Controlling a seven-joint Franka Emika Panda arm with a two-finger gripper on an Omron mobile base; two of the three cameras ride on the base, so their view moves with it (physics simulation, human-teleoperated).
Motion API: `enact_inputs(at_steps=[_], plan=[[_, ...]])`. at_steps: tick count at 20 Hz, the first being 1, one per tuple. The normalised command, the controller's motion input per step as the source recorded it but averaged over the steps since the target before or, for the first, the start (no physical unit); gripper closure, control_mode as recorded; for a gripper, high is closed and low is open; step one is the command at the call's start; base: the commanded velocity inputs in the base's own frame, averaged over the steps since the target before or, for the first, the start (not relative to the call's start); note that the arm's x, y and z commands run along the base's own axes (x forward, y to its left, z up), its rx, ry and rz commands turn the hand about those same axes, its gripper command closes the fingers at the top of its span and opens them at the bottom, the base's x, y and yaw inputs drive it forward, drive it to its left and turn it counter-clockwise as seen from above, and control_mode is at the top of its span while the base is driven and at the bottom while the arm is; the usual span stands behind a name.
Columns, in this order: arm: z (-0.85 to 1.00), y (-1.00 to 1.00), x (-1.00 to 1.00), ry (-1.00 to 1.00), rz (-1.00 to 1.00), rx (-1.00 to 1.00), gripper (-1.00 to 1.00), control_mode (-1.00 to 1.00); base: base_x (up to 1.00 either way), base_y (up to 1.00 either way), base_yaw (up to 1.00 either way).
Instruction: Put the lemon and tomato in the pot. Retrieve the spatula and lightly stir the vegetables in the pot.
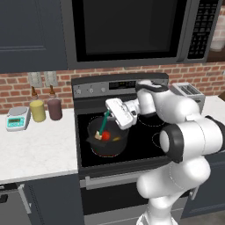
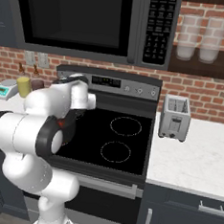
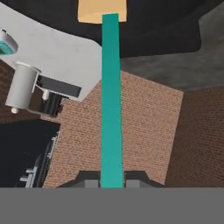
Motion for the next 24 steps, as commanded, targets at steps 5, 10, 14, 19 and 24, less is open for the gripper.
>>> enact_inputs(at_steps=[5, 10, 14, 19, 24], plan=[[0.0, 0.14, -0.02, 0.17, 0.01, 0.11, 1.0, -1.0, 0.0, 0.0, 0.0], [0.0, -0.04, 0.0, 0.02, 0.0, -0.04, 1.0, -1.0, 0.0, 0.0, 0.0], [0.0, -0.28, 0.0, -0.03, 0.0, -0.24, 1.0, -1.0, 0.0, 0.0, 0.0], [0.0, -0.29, 0.0, -0.05, 0.0, -0.26, 1.0, -1.0, 0.0, 0.0, 0.0], [0.0, -0.04, 0.01, -0.01, 0.01, -0.11, 1.0, -1.0, 0.0, 0.0, 0.0]])
